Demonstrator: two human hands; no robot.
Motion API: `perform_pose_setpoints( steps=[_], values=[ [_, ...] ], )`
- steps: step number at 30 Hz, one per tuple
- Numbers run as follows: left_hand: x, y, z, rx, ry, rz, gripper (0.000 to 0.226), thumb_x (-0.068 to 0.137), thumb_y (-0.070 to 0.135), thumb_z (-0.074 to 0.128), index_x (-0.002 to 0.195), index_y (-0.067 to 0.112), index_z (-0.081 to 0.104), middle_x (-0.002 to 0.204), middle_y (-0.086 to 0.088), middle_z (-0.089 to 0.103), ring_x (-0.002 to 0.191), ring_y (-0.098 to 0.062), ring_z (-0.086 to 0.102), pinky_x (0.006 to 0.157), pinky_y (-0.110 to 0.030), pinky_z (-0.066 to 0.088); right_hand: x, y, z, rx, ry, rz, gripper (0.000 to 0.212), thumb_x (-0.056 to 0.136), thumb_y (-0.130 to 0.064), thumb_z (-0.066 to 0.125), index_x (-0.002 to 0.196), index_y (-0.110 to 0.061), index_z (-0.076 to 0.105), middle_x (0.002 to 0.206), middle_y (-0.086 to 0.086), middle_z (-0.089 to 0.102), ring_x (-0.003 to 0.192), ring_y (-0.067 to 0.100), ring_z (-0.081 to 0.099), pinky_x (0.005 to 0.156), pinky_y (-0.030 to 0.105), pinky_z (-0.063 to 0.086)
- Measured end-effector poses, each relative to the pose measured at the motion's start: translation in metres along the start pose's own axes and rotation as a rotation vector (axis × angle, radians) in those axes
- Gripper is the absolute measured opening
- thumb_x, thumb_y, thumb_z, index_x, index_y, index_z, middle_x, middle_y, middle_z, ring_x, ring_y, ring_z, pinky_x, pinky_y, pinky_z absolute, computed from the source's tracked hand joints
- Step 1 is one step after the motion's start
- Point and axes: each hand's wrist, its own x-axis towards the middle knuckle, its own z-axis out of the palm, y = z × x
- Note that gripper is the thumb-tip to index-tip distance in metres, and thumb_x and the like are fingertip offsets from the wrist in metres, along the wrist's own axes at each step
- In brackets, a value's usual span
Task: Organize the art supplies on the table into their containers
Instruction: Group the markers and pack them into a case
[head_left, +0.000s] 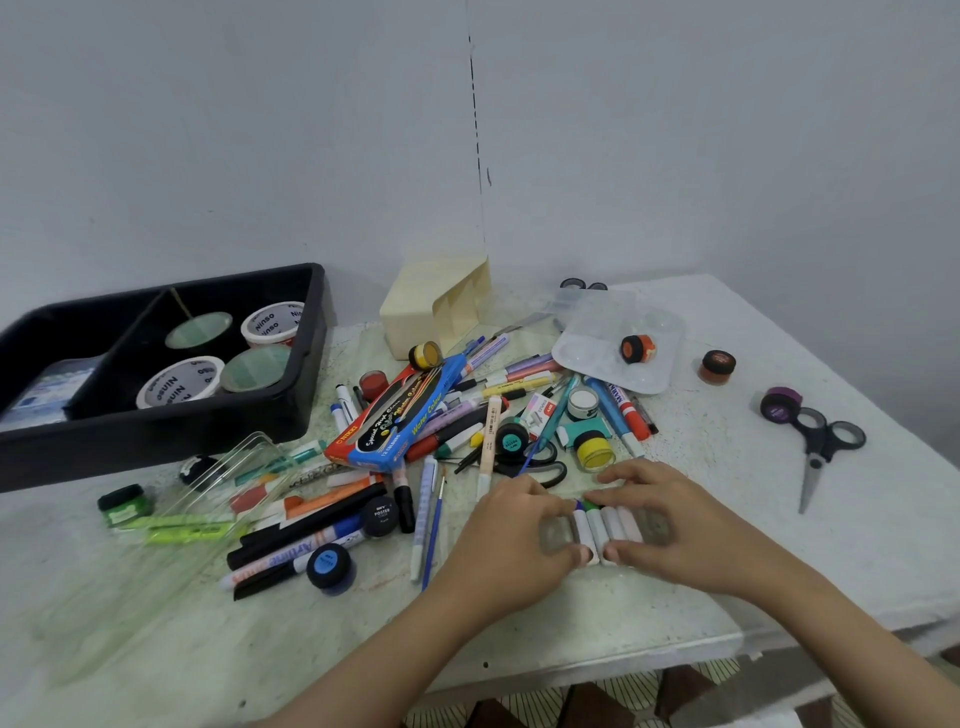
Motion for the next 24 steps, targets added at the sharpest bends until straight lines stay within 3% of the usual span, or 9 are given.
perform_pose_setpoints(
  steps=[6,10,14,16,20,24],
  values=[
    [-0.004,-0.015,-0.012,-0.059,0.086,0.017,0.034,0.087,0.034,0.062,0.121,0.029,0.062,0.106,0.014,0.051,0.098,-0.001,0.046,0.087,-0.018,0.04,0.012,-0.006,-0.005,0.012,0.075,-0.037,0.051,0.073,-0.065,0.048,0.111,-0.037,0.066,0.114,-0.024,0.051,0.111,-0.009,0.044,0.094,0.019,0.04],
    [-0.001,-0.029,-0.033,-0.006,0.239,0.002,0.025,0.088,0.027,0.061,0.112,0.026,0.067,0.104,0.012,0.056,0.097,-0.001,0.048,0.086,-0.018,0.039,0.039,-0.02,-0.01,0.019,0.135,-0.088,0.035,0.08,-0.053,0.052,0.104,-0.034,0.069,0.104,-0.022,0.055,0.101,-0.005,0.05,0.085,0.018,0.042],
    [0.01,-0.054,-0.054,0.303,0.419,0.009,0.021,0.082,0.02,0.067,0.102,0.02,0.071,0.097,0.005,0.061,0.093,-0.011,0.051,0.081,-0.025,0.038,0.078,-0.037,-0.012,-0.075,0.132,-0.161,0.023,0.089,-0.034,0.06,0.11,-0.031,0.068,0.106,-0.014,0.056,0.102,0.004,0.048,0.088,0.024,0.041],
    [0.017,-0.063,-0.065,0.475,0.421,0.004,0.017,0.071,0.017,0.076,0.088,0.017,0.074,0.091,0.0,0.062,0.086,-0.018,0.053,0.074,-0.027,0.035,0.098,-0.047,-0.009,-0.153,0.111,-0.198,0.026,0.089,-0.033,0.058,0.114,-0.03,0.066,0.109,-0.009,0.056,0.104,0.009,0.048,0.087,0.027,0.04],
    [0.029,-0.07,-0.075,0.709,0.326,-0.001,0.019,0.05,0.019,0.083,0.065,0.016,0.073,0.09,-0.006,0.064,0.084,-0.026,0.057,0.067,-0.034,0.044,0.131,-0.059,0.0,-0.328,0.007,-0.244,0.03,0.093,-0.035,0.051,0.121,-0.03,0.063,0.124,-0.001,0.054,0.113,0.018,0.046,0.09,0.033,0.037],
    [0.032,-0.071,-0.079,0.689,0.293,0.008,0.017,0.052,0.022,0.084,0.063,0.016,0.072,0.1,-0.011,0.065,0.093,-0.029,0.059,0.073,-0.037,0.047,0.143,-0.058,0.0,-0.444,-0.01,-0.233,0.028,0.093,-0.041,0.05,0.097,-0.022,0.071,0.132,0.0,0.05,0.117,0.02,0.044,0.09,0.033,0.03]
  ],
)
